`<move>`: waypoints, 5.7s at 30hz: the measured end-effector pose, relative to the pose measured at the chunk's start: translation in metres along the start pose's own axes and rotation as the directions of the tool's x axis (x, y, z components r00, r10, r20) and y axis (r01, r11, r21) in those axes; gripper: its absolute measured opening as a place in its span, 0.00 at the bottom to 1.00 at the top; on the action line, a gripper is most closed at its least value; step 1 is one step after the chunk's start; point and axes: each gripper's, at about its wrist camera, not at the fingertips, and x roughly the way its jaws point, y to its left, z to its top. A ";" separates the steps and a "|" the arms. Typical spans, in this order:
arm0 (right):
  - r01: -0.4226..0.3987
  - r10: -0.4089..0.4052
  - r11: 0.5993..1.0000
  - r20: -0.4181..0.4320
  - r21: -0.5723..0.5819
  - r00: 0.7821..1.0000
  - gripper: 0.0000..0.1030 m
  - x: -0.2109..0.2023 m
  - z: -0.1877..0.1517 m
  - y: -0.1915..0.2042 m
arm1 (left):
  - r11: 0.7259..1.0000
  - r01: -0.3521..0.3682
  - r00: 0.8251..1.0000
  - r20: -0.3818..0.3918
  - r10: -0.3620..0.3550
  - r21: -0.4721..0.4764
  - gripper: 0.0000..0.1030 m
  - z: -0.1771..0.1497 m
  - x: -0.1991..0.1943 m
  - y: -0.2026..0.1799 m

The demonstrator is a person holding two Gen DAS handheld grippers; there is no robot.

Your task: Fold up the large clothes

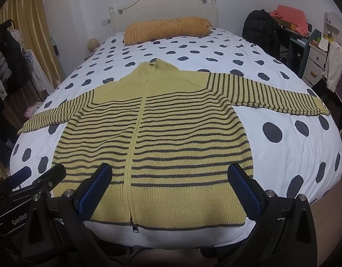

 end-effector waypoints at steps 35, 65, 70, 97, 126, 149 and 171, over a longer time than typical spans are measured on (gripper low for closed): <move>0.002 -0.002 1.000 -0.036 -0.008 0.999 1.00 0.008 0.001 0.000 | 1.000 -0.016 0.999 -0.029 0.016 0.011 1.00 0.002 0.005 -0.002; -0.133 0.079 0.919 0.157 0.372 0.984 1.00 0.041 0.048 -0.235 | 1.000 -0.011 0.995 -0.095 0.011 0.006 1.00 0.003 0.043 -0.023; -0.108 0.004 0.788 0.170 0.606 0.985 1.00 0.072 0.051 -0.379 | 1.000 -0.022 0.990 -0.138 0.020 -0.014 1.00 0.012 0.074 -0.035; -0.225 0.014 0.708 0.306 0.669 0.952 0.06 0.127 0.107 -0.501 | 0.999 -0.033 0.969 -0.246 0.037 0.021 1.00 0.017 0.142 -0.058; -0.696 0.763 0.641 -0.171 0.323 0.623 0.25 0.338 0.158 0.143 | 0.962 0.176 0.980 -0.051 -0.190 -0.207 1.00 0.179 0.238 0.164; -0.490 0.542 0.714 0.047 0.500 0.839 0.47 0.216 0.120 -0.108 | 0.963 -0.008 0.997 -0.074 -0.012 -0.270 0.44 0.168 0.299 0.136; -0.322 0.295 0.788 0.137 0.524 0.946 0.15 0.232 0.133 -0.155 | 0.967 0.100 0.994 -0.024 -0.109 -0.235 0.14 0.177 0.311 0.126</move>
